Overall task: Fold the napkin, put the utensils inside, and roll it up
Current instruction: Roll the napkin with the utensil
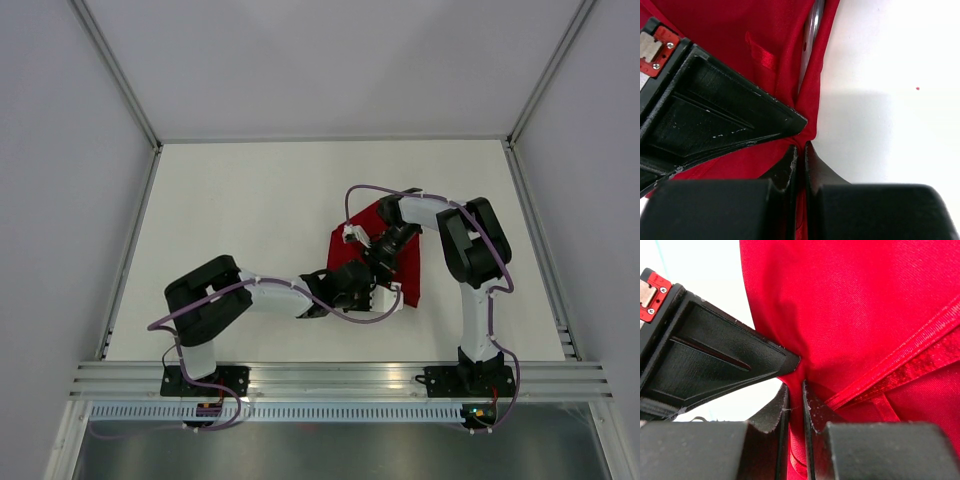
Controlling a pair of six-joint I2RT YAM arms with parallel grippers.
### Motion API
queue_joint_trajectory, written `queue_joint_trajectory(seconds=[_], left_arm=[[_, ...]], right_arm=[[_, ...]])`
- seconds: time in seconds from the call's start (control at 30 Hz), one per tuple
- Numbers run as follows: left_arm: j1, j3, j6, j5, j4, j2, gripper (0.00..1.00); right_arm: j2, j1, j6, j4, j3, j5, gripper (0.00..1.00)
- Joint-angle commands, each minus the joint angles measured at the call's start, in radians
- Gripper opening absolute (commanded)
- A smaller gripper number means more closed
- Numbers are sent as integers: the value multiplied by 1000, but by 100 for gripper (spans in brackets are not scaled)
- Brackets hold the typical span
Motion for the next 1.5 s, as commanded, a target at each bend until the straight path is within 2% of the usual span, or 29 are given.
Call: queue_joint_trajectory(seconds=[0.0, 0.03, 0.07, 0.17, 0.27, 0.37, 0.63, 0.83, 1.03, 1.1, 1.23, 1.47], left_arm=[[5, 25, -141, 79, -115, 60, 2], [5, 31, -176, 78, -117, 62, 2], [6, 33, -190, 85, -125, 63, 2], [6, 39, -238, 101, -132, 65, 2], [6, 49, -275, 113, -148, 69, 2], [8, 57, -295, 128, -158, 75, 2], [38, 54, -361, 199, -155, 77, 2], [104, 46, -433, 334, -149, 86, 2], [204, 33, -499, 512, -120, 98, 2], [247, 28, -523, 567, -99, 109, 2], [273, 26, -533, 627, -80, 134, 2], [316, 31, -580, 722, -42, 198, 2]], right_arm=[[41, -1, -53, 196, -42, 197, 8], [25, -6, -52, 199, -43, 195, 11], [15, -7, -43, 204, -45, 194, 18], [-31, -27, -32, 210, -39, 183, 32], [-77, -52, -13, 210, -24, 172, 42], [-115, -85, 6, 209, -4, 157, 46], [-205, -180, 129, 267, 22, 105, 50], [-305, -265, 151, 354, -68, 40, 51], [-452, -313, 94, 463, -235, 16, 51], [-517, -313, 24, 474, -281, -21, 51], [-600, -310, -76, 485, -396, -60, 56], [-750, -213, -130, 645, -572, -3, 63]])
